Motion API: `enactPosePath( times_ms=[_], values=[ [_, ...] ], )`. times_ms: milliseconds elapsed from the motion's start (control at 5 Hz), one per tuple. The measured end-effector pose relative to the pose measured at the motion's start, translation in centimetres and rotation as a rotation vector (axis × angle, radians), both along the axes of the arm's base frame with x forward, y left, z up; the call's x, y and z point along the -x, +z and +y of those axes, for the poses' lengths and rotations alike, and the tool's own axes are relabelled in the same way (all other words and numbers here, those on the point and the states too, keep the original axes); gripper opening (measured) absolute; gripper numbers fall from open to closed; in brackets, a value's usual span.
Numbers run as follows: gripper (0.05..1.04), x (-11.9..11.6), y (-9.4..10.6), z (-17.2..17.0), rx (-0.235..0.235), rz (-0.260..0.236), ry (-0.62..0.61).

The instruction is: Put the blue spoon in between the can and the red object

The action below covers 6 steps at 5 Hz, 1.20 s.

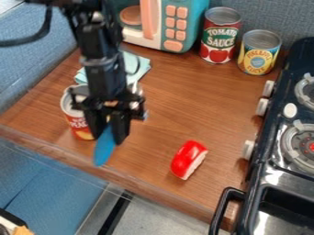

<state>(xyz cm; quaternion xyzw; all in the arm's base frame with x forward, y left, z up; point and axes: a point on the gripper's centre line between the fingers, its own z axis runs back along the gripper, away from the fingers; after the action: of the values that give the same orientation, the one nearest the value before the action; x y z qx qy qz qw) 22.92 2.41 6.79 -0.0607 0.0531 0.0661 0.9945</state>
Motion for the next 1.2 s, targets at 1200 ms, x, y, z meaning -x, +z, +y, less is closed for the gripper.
enactPosePath(
  times_ms=[1200],
  values=[
    [0.478, -5.3, -6.1, -2.0, -0.024, -0.089, -0.118]
  ],
)
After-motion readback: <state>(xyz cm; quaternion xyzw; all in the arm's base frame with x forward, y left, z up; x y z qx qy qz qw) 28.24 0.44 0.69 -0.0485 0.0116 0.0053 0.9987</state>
